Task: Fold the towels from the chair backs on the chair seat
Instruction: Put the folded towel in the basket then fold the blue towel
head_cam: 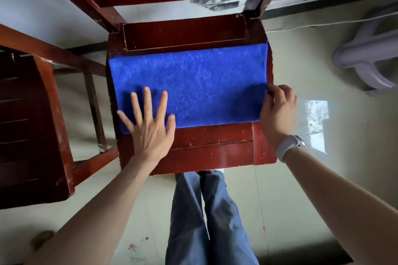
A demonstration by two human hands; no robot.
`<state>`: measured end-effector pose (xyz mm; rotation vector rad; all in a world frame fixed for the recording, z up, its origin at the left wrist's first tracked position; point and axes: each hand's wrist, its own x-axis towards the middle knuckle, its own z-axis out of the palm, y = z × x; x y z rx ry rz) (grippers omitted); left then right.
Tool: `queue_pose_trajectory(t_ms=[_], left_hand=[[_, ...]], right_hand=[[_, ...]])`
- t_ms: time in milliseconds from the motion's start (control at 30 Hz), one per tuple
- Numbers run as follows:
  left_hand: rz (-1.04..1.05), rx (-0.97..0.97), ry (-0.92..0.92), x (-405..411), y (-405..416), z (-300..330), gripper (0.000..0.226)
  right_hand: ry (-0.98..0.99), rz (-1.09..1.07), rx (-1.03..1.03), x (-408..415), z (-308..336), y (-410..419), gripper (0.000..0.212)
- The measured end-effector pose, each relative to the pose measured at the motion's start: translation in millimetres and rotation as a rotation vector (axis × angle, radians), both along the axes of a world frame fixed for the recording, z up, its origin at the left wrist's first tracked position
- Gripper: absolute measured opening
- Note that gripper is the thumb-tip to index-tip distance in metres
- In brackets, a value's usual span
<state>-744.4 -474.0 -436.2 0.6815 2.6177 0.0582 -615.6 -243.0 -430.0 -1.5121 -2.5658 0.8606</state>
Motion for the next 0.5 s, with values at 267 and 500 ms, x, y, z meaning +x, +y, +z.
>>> queue_pose_trajectory(t_ms=[267, 500], left_hand=[[-0.080, -0.083, -0.114, 10, 1, 7, 0.056], [-0.058, -0.001, -0.210, 0, 0, 17, 0.050]], right_hand=[[-0.331, -0.238, -0.211, -40, -2, 14, 0.029], [-0.369, -0.235, -0.306, -48, 8, 12, 0.004]])
